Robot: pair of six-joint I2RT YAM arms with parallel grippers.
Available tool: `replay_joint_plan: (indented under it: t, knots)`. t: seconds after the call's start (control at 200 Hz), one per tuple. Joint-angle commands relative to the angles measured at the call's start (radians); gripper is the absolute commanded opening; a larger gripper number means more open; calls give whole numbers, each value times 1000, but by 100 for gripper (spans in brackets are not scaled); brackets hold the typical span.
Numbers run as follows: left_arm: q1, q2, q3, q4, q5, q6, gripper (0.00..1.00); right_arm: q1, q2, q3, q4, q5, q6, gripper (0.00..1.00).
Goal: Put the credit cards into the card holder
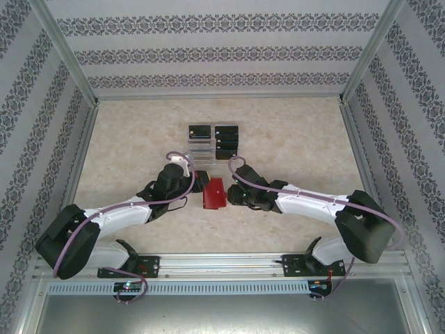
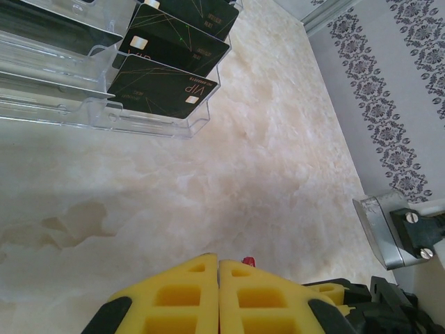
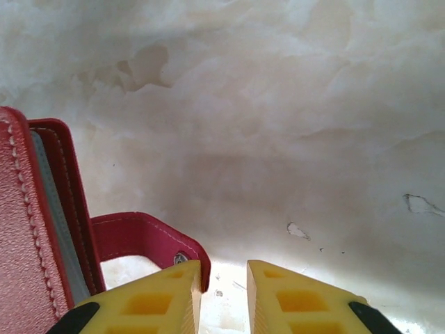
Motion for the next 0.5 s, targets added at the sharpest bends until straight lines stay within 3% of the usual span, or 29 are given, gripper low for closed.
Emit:
replay_joint_plan:
  t: [0.0, 0.35, 0.495]
  knots:
    - [-10, -15, 11, 61, 20, -4, 0, -13, 6, -4, 38, -31, -4, 26]
    - [-12, -3, 13, 80, 18, -15, 0, -15, 8, -15, 130, -155, -10, 28]
    - [-13, -8, 10, 89, 19, -22, 0, -15, 28, -15, 127, -157, -8, 24]
